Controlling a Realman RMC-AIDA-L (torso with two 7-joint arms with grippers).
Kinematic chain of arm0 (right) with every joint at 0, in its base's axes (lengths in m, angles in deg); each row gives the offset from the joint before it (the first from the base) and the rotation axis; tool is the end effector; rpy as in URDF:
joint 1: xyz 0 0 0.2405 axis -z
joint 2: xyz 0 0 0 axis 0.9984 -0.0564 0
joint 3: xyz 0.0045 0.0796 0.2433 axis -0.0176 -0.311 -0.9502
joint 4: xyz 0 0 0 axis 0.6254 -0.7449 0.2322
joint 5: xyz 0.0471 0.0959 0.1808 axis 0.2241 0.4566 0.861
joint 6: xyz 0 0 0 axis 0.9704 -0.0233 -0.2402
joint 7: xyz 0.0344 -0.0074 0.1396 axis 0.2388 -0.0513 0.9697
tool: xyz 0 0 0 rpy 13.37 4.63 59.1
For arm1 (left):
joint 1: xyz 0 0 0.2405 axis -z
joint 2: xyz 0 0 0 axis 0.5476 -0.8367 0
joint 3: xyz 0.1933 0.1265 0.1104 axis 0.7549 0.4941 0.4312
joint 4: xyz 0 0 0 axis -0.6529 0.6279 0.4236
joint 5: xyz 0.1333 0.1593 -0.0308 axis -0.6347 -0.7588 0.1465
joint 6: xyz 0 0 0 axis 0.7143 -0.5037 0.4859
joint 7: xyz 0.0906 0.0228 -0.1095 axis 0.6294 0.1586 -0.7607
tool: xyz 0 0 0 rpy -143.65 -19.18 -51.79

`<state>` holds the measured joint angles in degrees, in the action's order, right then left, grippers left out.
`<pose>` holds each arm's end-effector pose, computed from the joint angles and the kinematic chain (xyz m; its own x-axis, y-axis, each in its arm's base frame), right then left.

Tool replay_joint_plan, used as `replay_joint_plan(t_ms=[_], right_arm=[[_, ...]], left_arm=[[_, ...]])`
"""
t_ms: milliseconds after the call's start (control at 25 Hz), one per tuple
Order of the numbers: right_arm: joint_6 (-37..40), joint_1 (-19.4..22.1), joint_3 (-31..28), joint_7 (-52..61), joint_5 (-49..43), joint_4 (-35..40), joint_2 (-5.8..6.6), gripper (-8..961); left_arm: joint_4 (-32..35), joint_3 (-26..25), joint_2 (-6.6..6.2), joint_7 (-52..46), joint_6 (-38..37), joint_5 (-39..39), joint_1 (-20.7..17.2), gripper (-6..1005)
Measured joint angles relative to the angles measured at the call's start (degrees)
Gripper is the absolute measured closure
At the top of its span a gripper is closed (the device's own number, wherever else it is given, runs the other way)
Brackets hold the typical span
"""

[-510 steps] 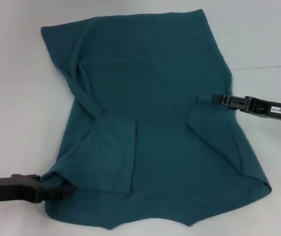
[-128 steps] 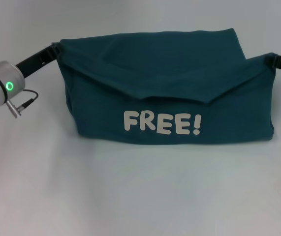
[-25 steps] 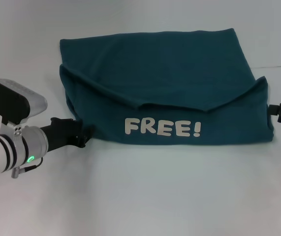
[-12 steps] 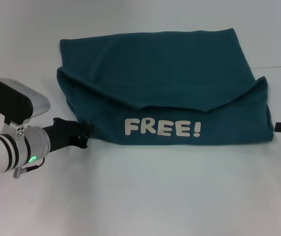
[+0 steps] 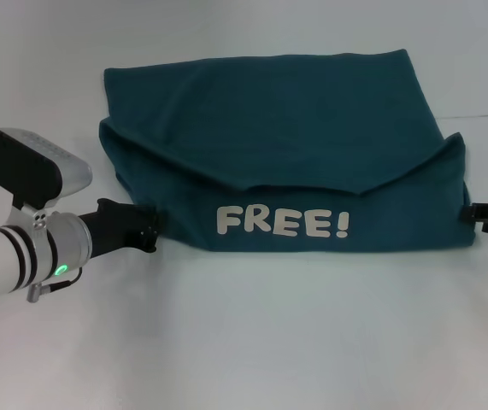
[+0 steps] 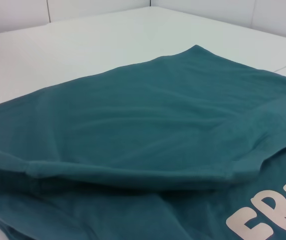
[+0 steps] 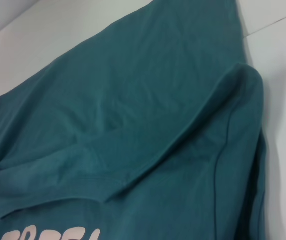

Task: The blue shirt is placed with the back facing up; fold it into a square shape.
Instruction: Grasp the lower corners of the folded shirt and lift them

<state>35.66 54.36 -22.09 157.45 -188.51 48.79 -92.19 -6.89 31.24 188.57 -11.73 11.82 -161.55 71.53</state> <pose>0.3632 0.3705 0.0782 0.1505 -0.7713 -0.6184 -0.9802 -0.0350 -0.1949 -0.2502 0.4105 -0.0669 0.8379 0.4108 0.3594 0.5458 -0.6307 -0.5516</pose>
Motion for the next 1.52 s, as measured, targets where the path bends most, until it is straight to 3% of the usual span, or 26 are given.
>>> replay_joint_plan(t_ms=[240, 880, 1320, 1520], right_arm=[[-1.27, -0.88, 0.80, -0.06, 0.01, -0.15, -0.94, 328], [-2.07, -0.88, 1.27, -0.02, 0.28, -1.34, -1.45, 346], [-1.88, -1.20, 1.48, -0.02, 0.30, -1.49, -1.57, 471], [-1.67, -1.09, 1.99, 0.11, 0.18, -1.47, -1.55, 574]], left_arm=[[0.04, -0.01, -0.11, 0.00, 0.29, 0.00, 0.00, 974], [0.28, -0.03, -0.10, -0.01, 0.38, 0.00, -0.01, 975], [0.26, 0.00, -0.07, -0.18, 0.36, 0.00, -0.01, 975], [0.26, 0.00, -0.02, -0.18, 0.23, 0.00, -0.04, 975]])
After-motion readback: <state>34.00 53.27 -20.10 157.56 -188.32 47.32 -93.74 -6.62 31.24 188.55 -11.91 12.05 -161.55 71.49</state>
